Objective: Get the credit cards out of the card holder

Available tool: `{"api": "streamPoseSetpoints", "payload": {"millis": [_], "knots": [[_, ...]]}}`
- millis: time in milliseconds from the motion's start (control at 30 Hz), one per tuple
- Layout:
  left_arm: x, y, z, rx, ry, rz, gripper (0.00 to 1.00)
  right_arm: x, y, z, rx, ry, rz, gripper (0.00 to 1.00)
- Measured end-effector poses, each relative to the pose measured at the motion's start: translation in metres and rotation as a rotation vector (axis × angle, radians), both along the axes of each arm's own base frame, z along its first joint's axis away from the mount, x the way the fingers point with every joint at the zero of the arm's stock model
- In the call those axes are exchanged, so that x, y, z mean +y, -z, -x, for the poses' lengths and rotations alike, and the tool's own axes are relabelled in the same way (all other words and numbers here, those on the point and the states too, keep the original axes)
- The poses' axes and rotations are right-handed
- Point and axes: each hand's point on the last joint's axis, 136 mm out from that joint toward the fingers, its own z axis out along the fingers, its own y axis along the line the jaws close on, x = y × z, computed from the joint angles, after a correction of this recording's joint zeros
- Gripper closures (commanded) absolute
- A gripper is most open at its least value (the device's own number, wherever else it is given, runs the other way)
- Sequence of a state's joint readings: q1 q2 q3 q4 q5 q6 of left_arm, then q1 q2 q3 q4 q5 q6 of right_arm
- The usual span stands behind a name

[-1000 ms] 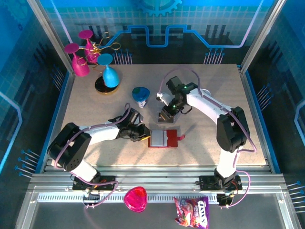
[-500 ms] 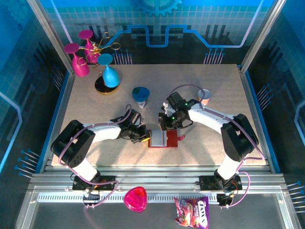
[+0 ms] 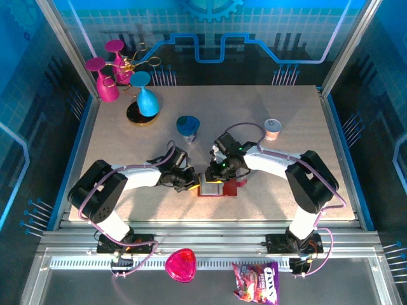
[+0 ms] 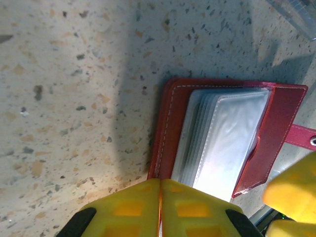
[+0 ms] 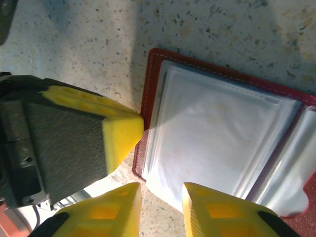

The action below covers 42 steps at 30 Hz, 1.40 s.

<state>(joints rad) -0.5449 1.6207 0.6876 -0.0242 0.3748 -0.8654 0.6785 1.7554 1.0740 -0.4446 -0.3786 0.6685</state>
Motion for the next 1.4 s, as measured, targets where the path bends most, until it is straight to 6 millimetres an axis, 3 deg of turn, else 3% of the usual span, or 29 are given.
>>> {"api": "streamPoseSetpoints", "payload": {"millis": [433,1167,1400], "knots": [[0.001,0.002,0.002,0.002,0.000,-0.001,0.91,-0.006,0.019,0.006,0.044,0.012,0.042,0.66],[0.001,0.002,0.002,0.005,0.000,-0.003,0.91,-0.017,0.024,0.006,0.052,0.041,-0.005,0.66],[0.001,-0.015,0.000,-0.015,-0.001,0.006,0.85,-0.019,0.025,0.005,0.059,0.051,-0.034,0.66]]}}
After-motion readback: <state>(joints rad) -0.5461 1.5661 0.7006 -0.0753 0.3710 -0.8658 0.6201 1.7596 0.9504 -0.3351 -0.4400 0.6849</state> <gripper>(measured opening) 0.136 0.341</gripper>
